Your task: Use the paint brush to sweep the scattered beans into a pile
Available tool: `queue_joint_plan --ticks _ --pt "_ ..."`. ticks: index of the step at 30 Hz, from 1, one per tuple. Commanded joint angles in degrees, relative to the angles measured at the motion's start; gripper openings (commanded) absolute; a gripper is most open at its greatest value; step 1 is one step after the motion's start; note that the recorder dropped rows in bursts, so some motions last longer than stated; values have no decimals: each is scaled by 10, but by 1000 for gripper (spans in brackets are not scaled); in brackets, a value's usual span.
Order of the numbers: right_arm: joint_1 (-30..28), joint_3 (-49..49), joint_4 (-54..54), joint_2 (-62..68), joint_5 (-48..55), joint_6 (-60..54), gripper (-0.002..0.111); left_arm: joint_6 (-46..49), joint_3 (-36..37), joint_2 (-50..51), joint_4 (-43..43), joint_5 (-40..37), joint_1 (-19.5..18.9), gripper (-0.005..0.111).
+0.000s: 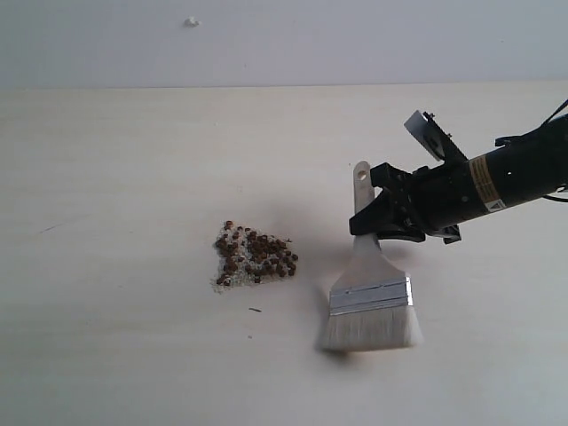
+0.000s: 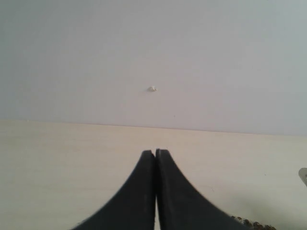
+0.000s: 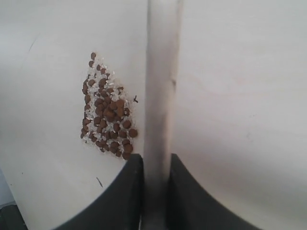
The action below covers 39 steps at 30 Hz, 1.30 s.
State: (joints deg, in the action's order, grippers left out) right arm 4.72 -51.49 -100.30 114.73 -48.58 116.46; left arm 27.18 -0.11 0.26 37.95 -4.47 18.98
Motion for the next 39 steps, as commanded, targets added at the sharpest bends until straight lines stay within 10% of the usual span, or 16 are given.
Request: queue_joint_plan --ticks 1,27,33,39 --pt "0 -4 3 -1 4 -3 20 -2 1 -3 0 -1 4 0" --pt "0 -22 3 -89 156 -10 38 -2 1 -3 0 -1 4 0" --pt "0 -7 3 -187 160 -41 0 -2 1 -3 0 -1 4 0" --pt "0 76 70 -313 254 -64 0 -2 1 -3 0 -1 4 0"
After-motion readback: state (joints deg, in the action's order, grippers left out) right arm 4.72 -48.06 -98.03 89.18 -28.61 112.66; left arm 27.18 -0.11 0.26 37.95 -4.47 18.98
